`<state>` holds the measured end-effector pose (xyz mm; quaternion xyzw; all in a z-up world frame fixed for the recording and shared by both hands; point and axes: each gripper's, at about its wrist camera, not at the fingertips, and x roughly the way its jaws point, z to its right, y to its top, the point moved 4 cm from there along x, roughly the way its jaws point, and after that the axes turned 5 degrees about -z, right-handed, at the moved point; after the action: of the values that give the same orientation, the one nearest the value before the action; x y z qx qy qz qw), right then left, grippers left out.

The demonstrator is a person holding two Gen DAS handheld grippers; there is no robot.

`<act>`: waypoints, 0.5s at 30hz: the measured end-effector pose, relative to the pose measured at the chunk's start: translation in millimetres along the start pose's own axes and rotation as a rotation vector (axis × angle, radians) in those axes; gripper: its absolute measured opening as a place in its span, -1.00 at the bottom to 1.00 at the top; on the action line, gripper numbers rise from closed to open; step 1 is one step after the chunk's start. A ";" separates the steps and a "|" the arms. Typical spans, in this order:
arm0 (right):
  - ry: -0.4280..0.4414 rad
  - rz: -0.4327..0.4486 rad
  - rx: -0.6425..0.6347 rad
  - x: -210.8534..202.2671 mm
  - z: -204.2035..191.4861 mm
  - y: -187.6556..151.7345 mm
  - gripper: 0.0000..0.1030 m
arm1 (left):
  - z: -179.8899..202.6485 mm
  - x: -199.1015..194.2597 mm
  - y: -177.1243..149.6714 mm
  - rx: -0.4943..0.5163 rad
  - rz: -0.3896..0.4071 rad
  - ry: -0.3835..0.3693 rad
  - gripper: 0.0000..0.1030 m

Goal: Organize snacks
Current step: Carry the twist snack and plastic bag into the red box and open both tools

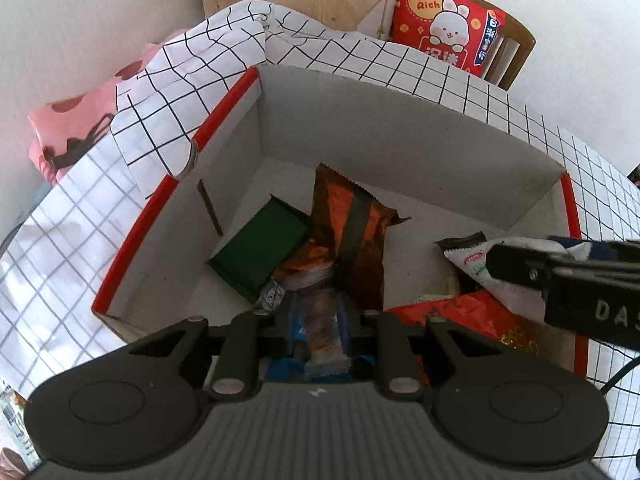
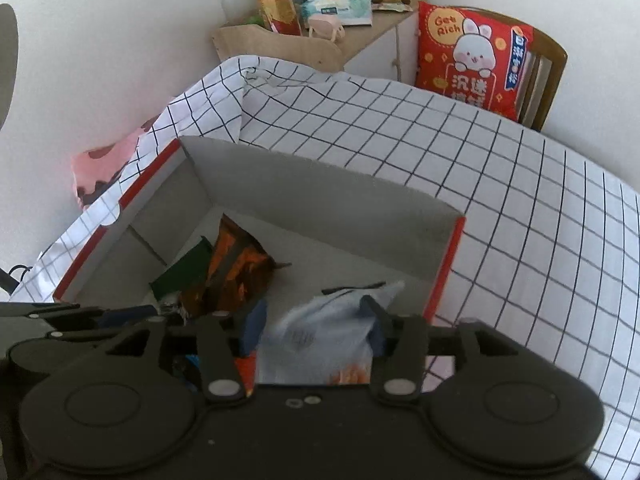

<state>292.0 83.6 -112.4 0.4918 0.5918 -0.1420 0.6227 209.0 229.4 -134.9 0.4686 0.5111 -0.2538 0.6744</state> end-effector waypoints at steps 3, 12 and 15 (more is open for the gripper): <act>-0.015 0.018 0.009 -5.5 2.4 -6.0 0.44 | -0.8 -0.5 -2.5 -0.007 -0.003 -0.003 -0.46; 0.037 0.073 -0.011 -39.2 -3.2 -19.7 0.65 | 1.6 -22.4 -13.1 -0.007 0.047 -0.002 -0.36; 0.060 0.094 -0.012 -53.8 -4.4 -25.6 0.73 | 1.5 -36.9 -15.4 -0.015 0.087 -0.012 0.21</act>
<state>256.0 53.1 -75.8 0.5193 0.5875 -0.0942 0.6134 184.2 216.3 -106.3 0.4837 0.4881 -0.2233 0.6913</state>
